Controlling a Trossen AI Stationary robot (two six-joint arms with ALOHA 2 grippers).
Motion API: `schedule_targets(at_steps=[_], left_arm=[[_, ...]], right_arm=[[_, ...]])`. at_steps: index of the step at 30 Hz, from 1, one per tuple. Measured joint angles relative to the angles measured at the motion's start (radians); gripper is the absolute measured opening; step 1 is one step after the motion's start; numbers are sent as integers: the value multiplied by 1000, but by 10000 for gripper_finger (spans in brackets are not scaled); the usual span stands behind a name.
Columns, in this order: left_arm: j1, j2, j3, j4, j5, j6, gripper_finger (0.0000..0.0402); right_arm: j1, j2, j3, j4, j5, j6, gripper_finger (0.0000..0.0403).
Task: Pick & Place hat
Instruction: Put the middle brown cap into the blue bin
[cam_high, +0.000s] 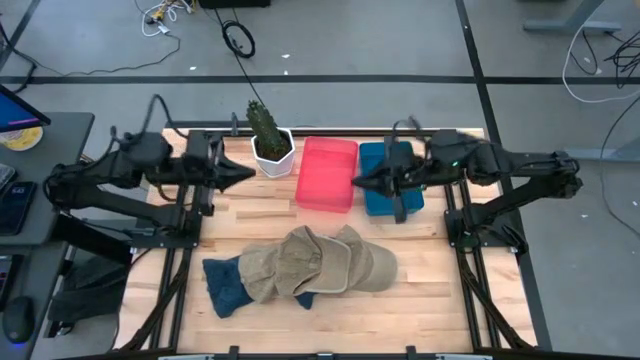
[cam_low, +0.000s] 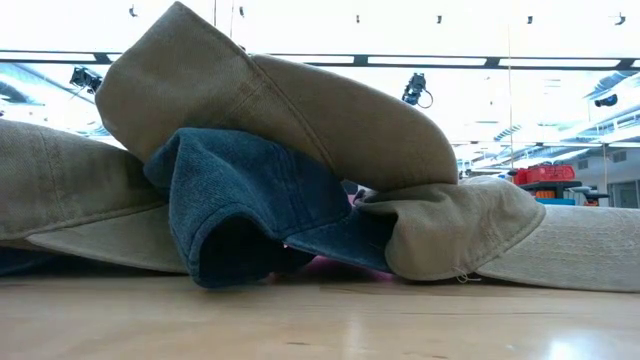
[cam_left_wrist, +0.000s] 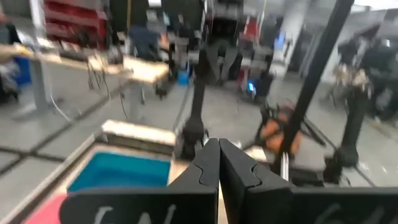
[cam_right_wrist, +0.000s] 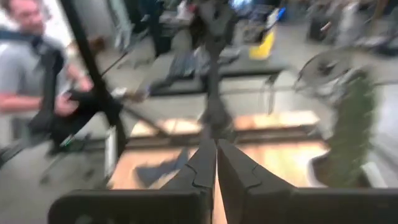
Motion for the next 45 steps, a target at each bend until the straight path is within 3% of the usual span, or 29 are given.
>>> schedule_targets(at_steps=[6,16,20,24,30,45], left_arm=[[-8,23,-38,8,-22,45,3],[6,36,-40,-31,-53,55,3],[6,37,-40,-46,-54,54,3],[6,37,-40,-52,-54,55,3],[6,37,-40,-52,-54,65,3],[6,36,-40,-52,-54,64,3]], right_arm=[[-1,84,-16,-168,-42,149,36],[-21,238,-16,-255,-119,129,163],[-29,306,-16,-307,-133,120,193],[-28,368,-16,-341,-136,80,200],[-28,449,-16,-340,-232,80,201],[-26,534,-31,-285,-236,100,201]])
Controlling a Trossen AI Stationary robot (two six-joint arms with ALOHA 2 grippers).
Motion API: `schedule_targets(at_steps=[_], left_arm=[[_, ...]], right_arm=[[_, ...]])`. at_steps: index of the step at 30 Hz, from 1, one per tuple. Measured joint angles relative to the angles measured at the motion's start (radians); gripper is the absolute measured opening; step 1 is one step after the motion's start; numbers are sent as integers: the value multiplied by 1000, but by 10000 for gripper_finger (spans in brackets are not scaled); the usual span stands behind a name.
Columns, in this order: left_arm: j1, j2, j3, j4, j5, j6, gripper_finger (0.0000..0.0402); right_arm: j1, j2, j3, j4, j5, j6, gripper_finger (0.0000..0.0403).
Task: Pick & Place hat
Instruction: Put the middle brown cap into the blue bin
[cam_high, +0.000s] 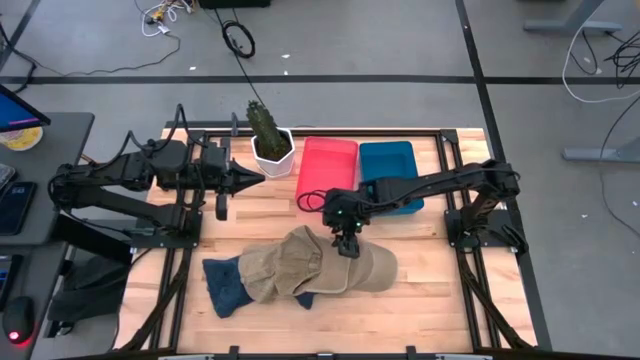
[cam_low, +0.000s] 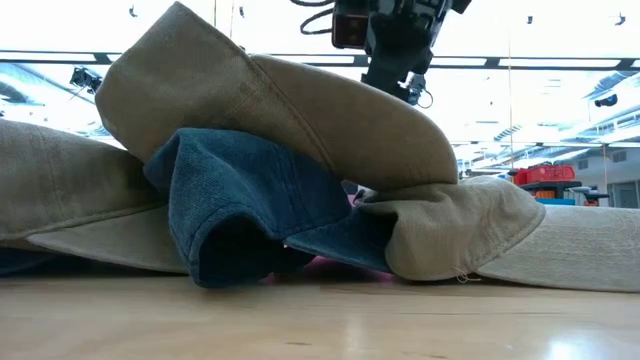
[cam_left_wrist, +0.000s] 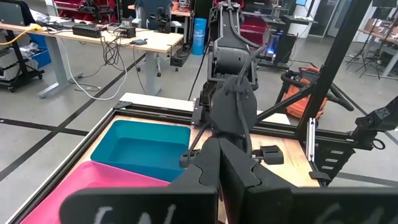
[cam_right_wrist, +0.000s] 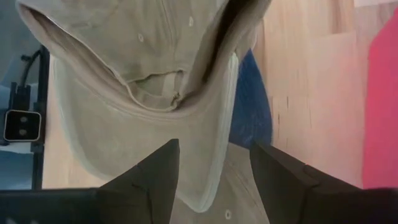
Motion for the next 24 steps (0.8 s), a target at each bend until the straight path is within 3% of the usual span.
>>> schedule_targets(at_steps=[10,14,20,24], left_arm=[[0,0,0,-21,0,0,3],[0,0,0,-21,0,0,3],[0,0,0,-22,0,0,3],[0,0,0,-22,0,0,3]], right_arm=[[2,6,-124,116,1,114,179],[2,5,-133,111,1,123,131],[2,-6,-127,105,-58,155,20],[3,-19,-100,86,-87,160,20]])
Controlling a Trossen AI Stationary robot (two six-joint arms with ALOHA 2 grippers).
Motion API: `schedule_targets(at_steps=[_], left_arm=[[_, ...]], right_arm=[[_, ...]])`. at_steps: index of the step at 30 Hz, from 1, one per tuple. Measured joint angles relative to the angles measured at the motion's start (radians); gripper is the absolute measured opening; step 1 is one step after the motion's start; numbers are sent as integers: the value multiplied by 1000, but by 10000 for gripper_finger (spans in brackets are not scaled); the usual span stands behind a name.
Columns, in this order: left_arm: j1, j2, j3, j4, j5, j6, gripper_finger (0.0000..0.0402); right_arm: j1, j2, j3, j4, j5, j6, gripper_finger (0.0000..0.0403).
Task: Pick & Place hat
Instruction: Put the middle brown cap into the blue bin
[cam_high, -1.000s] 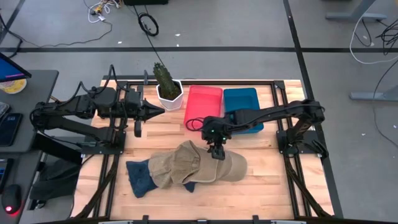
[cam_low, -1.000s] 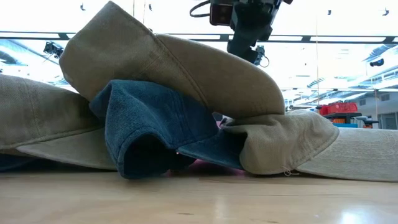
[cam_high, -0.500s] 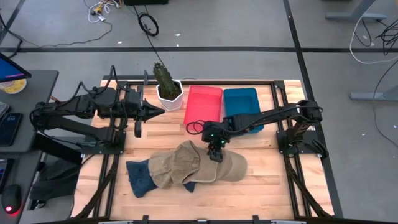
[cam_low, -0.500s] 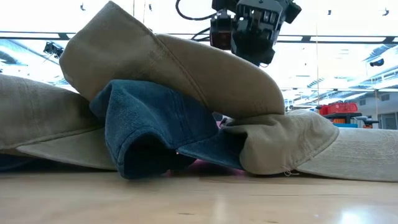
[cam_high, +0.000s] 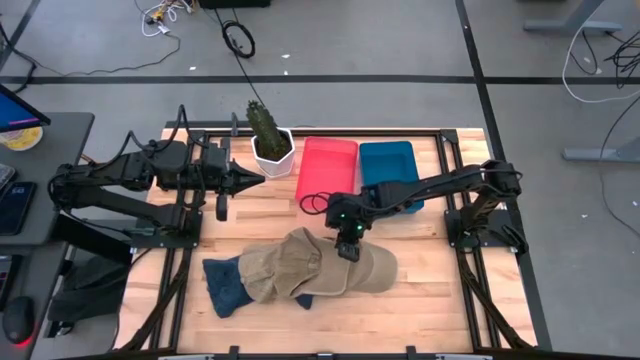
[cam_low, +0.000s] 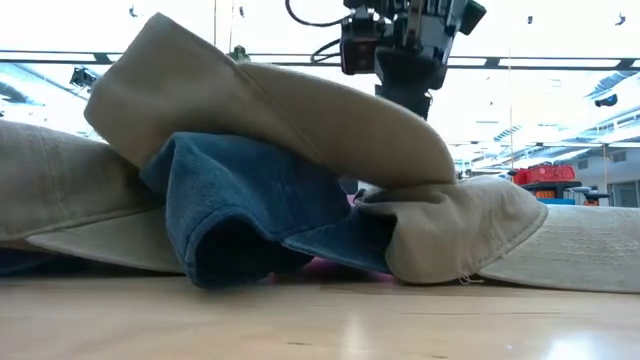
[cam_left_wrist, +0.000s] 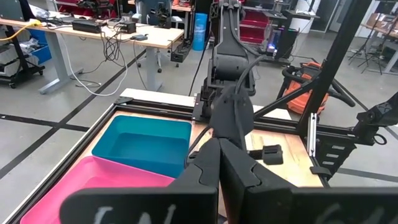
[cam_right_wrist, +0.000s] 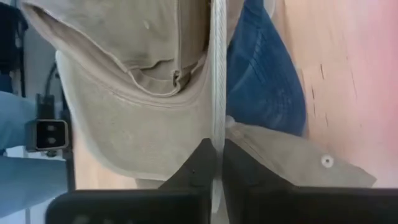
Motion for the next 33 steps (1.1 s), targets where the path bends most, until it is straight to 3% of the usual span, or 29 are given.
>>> schedule_targets(at_steps=[11,18,23,33], left_arm=[[0,0,0,0,0,0,3],[0,0,0,7,0,-11,3],[0,0,0,9,1,-6,3],[-1,0,0,78,17,161,3]], right_arm=[[0,-97,90,-79,16,-30,7],[-1,-238,187,-335,137,-94,6],[-9,-370,202,-384,203,-97,6],[-45,-572,202,-414,273,11,6]])
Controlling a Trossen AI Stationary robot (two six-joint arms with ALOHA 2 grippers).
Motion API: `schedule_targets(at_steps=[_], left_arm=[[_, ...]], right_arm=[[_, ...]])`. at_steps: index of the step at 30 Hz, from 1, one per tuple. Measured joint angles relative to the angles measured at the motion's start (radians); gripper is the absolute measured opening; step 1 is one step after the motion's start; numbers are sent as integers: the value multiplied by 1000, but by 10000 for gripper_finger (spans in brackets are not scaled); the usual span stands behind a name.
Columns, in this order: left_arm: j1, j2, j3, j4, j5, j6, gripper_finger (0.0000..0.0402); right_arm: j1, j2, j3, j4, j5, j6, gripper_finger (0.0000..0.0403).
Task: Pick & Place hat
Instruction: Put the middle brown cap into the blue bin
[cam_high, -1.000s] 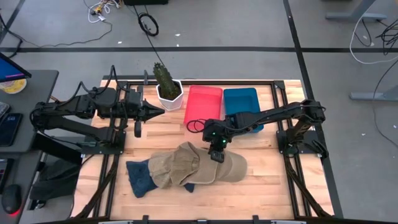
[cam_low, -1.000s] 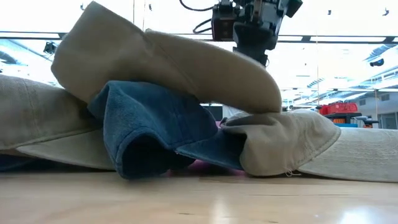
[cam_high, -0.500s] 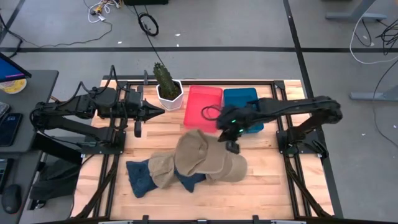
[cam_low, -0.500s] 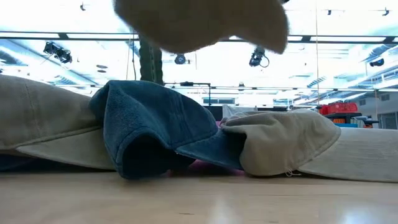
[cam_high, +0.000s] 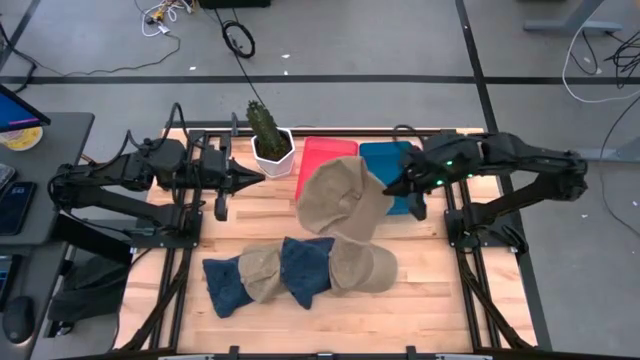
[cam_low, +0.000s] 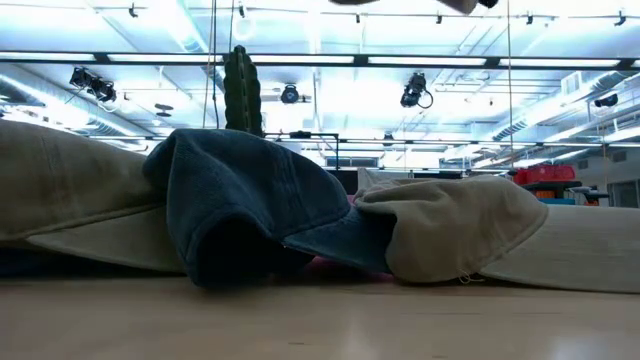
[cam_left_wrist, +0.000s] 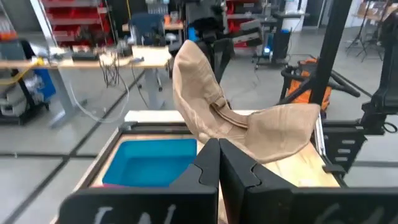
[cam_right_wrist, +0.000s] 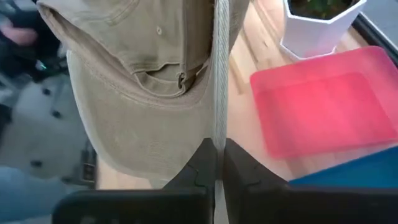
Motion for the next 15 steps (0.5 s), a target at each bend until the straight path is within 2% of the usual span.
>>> schedule_targets(at_steps=[5,11,15], left_arm=[[0,14,2,83,59,141,3],[0,72,0,174,216,443,17],[-13,120,1,263,208,602,45]], right_arm=[[-9,-37,0,59,-138,91,6],[-11,-34,0,207,-334,132,6],[-20,-26,0,256,-416,169,6]])
